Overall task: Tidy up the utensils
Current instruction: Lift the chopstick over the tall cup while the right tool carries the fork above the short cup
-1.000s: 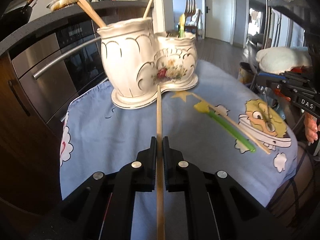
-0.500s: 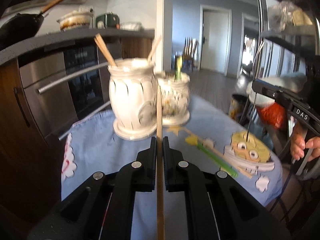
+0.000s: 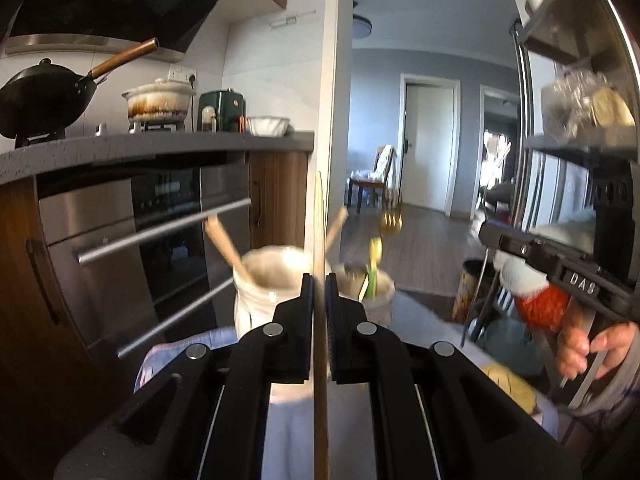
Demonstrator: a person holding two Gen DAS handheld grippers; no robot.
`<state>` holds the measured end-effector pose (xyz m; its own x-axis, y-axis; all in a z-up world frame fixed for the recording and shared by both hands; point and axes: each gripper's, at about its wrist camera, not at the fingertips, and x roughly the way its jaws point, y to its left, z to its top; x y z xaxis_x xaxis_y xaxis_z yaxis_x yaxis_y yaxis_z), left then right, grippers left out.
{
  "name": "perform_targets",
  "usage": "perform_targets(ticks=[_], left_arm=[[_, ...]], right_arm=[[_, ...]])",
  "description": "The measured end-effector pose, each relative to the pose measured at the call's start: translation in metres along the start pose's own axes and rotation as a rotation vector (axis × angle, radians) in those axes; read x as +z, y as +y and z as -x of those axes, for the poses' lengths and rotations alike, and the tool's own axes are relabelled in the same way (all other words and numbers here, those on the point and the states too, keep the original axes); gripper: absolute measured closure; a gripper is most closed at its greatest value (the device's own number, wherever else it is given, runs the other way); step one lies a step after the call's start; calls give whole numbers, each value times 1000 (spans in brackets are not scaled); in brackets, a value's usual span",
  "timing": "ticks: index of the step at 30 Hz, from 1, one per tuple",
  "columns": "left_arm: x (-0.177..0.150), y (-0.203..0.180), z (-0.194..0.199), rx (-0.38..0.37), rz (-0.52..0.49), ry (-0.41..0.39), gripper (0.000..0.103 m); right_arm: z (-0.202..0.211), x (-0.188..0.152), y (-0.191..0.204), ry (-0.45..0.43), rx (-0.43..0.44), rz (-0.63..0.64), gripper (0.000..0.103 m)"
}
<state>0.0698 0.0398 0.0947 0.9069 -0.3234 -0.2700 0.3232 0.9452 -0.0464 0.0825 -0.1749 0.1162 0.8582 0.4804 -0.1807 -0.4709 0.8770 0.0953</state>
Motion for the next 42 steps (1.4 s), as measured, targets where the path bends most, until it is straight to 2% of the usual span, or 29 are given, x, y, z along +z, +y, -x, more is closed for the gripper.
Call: perform_targets(ticks=[9,15,21,26,31,37,42], left_arm=[[38,18,-30,-14,35,-88,97],[54,25,-48,-28,71,-160,97],[54,18,-71,15,43,-202,97],[49,12,-81,90,7,-254,97],[45,12,-87,108,-12,-253,97],[36,-2,-70,134,-104,-255,97],[22,0,-57,151,-95,-179,97]], right_arm=[[-45,32,-7,-68,-7,-63,97],[-70,34,-2,-79,-28,-52,97],[-85,25,-4,-80,-51,-46,97],[-96,16,-7,-70,-52,-47,97],[-104,6,-6,-43,-52,-35,97],[-104,-7,-7,11,-26,-34,97],[-100,-17,-4,39,-37,-19,97]])
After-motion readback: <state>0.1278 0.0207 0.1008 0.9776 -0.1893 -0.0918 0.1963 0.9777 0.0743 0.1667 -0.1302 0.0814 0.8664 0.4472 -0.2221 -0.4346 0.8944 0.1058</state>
